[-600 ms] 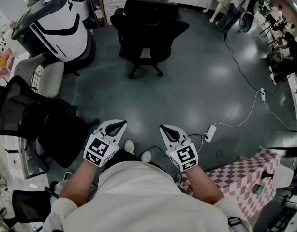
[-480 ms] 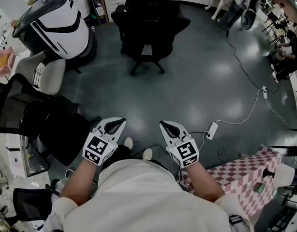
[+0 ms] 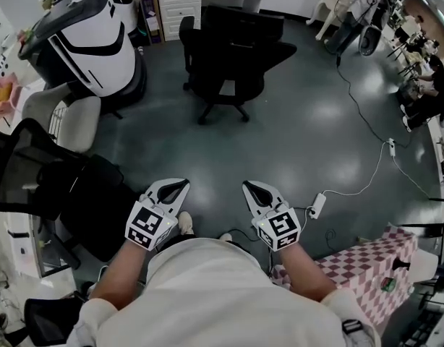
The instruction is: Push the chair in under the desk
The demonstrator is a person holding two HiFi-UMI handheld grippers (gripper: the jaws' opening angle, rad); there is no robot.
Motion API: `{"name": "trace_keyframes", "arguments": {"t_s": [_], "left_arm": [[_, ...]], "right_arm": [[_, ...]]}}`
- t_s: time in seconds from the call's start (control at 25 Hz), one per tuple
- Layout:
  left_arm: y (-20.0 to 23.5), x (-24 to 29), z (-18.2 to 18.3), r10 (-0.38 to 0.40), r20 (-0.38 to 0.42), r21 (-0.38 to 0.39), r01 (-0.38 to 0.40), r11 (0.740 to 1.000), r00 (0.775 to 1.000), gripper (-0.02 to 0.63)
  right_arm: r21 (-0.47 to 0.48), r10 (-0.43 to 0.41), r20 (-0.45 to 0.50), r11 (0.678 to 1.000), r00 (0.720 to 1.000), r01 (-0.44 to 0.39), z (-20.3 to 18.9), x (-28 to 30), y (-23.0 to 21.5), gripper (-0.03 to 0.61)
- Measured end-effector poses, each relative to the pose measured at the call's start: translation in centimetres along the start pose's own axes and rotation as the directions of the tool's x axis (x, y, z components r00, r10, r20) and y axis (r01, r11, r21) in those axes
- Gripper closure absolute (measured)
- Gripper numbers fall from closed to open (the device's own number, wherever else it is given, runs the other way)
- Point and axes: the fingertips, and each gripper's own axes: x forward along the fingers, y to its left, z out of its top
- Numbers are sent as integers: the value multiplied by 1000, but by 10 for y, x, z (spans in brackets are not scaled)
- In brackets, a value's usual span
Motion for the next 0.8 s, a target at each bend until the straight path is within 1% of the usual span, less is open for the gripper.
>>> {"name": "trace_keyframes", "arguments": {"t_s": [0.08, 0.16, 0.36, 0.48, 0.6, 0.8], "left_arm": [[20, -6, -3, -7, 3, 1, 7, 1000, 1000, 613], [40, -12, -5, -15, 6, 12, 15, 1000, 1000, 565], [79, -21, -8, -42, 14, 43, 42, 998, 999, 546], [98, -21, -10, -62, 9, 59, 61, 996, 998, 537], [107, -21, -7, -68, 20, 61, 67, 996, 997, 537], [123, -5, -1, -86, 30, 66, 84, 994, 996, 537]], "right_arm": [[6, -26, -3, 1000, 1000, 26, 9, 17, 0, 560], [21, -63, -8, 998, 998, 63, 17, 35, -2, 514], [30, -147, -7, 989, 989, 147, 34, 67, -1, 467], [43, -184, -1, 982, 983, 184, 43, 80, 2, 457], [55, -211, -2, 976, 977, 211, 48, 85, 3, 457], [66, -265, -8, 962, 964, 265, 56, 98, -17, 457]]}}
